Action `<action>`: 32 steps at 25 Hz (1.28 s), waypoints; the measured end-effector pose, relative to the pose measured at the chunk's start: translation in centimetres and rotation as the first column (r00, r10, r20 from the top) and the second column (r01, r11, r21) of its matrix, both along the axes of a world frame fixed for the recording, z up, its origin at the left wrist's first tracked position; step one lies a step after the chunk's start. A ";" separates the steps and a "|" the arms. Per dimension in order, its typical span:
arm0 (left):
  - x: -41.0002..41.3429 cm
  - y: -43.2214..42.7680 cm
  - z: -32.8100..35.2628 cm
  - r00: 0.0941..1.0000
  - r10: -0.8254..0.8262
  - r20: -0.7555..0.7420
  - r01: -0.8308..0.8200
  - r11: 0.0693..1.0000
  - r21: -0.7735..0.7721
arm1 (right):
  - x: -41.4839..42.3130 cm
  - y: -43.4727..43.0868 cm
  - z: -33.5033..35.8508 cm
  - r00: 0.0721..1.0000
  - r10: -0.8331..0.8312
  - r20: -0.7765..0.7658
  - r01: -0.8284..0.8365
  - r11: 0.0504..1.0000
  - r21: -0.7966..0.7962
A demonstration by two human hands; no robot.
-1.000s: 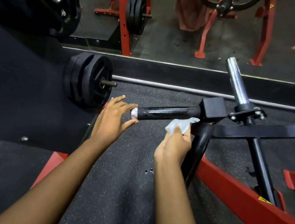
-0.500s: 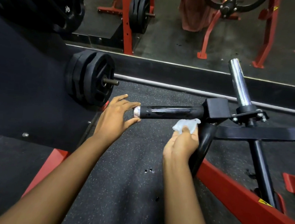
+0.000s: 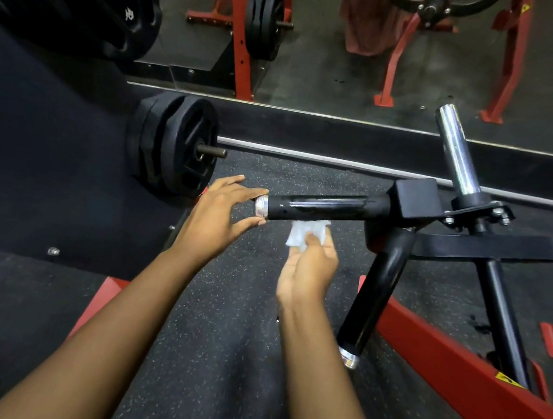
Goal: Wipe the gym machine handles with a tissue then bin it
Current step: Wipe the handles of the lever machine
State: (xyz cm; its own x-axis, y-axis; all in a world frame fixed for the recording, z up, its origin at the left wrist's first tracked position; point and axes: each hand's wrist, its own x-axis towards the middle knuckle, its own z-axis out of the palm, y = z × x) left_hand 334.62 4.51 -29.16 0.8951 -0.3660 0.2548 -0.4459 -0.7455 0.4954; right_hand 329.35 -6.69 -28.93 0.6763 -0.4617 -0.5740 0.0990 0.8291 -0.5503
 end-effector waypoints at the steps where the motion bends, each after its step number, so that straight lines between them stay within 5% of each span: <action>1: 0.0 0.0 0.0 1.000 0.000 0.003 0.000 1.000 -0.001 | 0.2 -0.2 0.3 1.000 -0.001 -0.008 0.001 1.000 -0.004; 6: 0.0 0.0 -0.1 1.000 0.000 0.016 0.000 1.000 -0.006 | -1.0 1.5 -0.2 0.980 0.182 -0.079 -0.189 0.977 -0.097; 9: -0.1 0.0 -0.1 1.000 0.017 0.006 -0.016 1.000 -0.013 | -2.8 -1.3 0.1 0.982 -0.043 -0.183 -0.045 0.890 -0.454; 10: -0.2 0.0 -0.1 1.000 0.020 0.001 -0.020 1.000 -0.014 | -3.1 -2.4 0.6 0.980 -0.134 -0.150 0.011 0.780 -0.625; 12: -0.2 -0.1 0.0 1.000 0.019 -0.010 -0.019 1.000 -0.016 | -3.0 -4.3 0.8 0.970 -0.231 -0.081 0.020 0.404 -0.915; 15: -0.2 0.0 0.1 1.000 0.013 -0.009 -0.013 1.000 -0.012 | -1.1 -5.5 -1.4 0.988 -0.145 -0.062 -0.070 -0.049 -0.996; 21: -0.1 0.0 -0.1 1.000 0.013 0.006 -0.013 1.000 -0.011 | -0.4 -1.6 -2.6 0.978 -0.053 -0.202 -0.209 -0.288 -0.935; 25: -0.1 0.0 -0.2 1.000 0.011 0.010 -0.011 1.000 0.010 | -1.9 0.3 -1.8 0.939 0.210 -0.274 -0.105 -0.582 -0.806; 27: -0.1 -0.1 -0.2 1.000 0.015 0.010 -0.015 1.000 0.013 | -1.7 -1.7 -1.0 0.934 0.244 -0.261 -0.065 -0.601 -0.796; 30: -0.1 -0.1 -0.2 1.000 0.013 0.003 -0.013 1.000 0.012 | -0.8 -6.5 -0.1 0.937 0.071 -0.341 -0.273 -0.458 -0.846; 32: -0.1 -0.1 -0.3 1.000 0.019 0.002 -0.019 1.000 0.007 | -0.6 -7.1 0.5 0.891 0.066 -0.449 -0.355 -0.515 -0.780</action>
State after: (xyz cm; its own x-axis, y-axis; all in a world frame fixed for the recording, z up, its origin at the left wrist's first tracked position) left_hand 334.51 4.43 -29.42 0.9014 -0.3504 0.2541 -0.4324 -0.7574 0.4893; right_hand 328.77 -13.76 -28.44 0.9290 -0.2082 0.3060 -0.0509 -0.8907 -0.4518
